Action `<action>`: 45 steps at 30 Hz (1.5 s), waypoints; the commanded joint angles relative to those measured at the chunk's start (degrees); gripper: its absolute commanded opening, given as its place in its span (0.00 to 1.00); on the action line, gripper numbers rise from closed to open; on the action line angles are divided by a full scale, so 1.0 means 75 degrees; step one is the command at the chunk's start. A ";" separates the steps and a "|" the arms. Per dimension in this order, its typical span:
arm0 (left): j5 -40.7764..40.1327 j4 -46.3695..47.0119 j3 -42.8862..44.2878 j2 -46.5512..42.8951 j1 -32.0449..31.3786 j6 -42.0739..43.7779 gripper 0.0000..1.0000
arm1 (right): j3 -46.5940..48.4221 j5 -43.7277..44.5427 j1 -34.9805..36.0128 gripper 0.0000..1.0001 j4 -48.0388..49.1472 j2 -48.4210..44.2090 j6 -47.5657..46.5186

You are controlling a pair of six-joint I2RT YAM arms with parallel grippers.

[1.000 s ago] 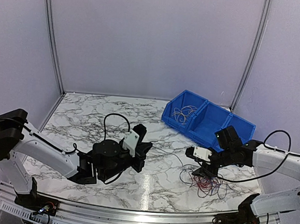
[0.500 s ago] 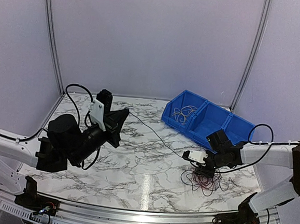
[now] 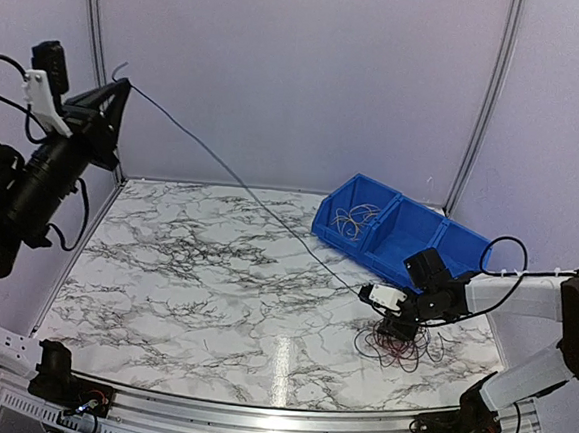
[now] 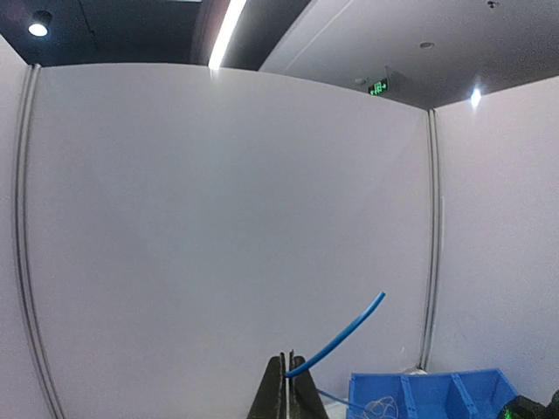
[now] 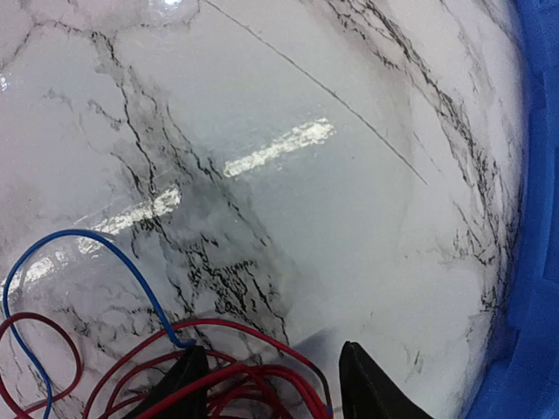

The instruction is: Untangle the cables

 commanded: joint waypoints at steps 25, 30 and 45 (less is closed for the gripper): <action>-0.0543 -0.2834 -0.3216 0.0374 0.0163 -0.4282 0.00 | 0.0335 -0.0346 -0.0187 0.55 -0.0448 0.0273 0.0186; 0.0931 -0.3681 -0.3074 0.1521 0.0211 -0.5048 0.39 | 0.0410 -0.0316 -0.0176 0.55 -0.0498 0.0447 0.0230; 0.4822 -0.0560 -0.1079 0.5087 0.0191 -0.4673 0.56 | 0.0444 -0.0315 -0.0176 0.55 -0.0534 0.0517 0.0264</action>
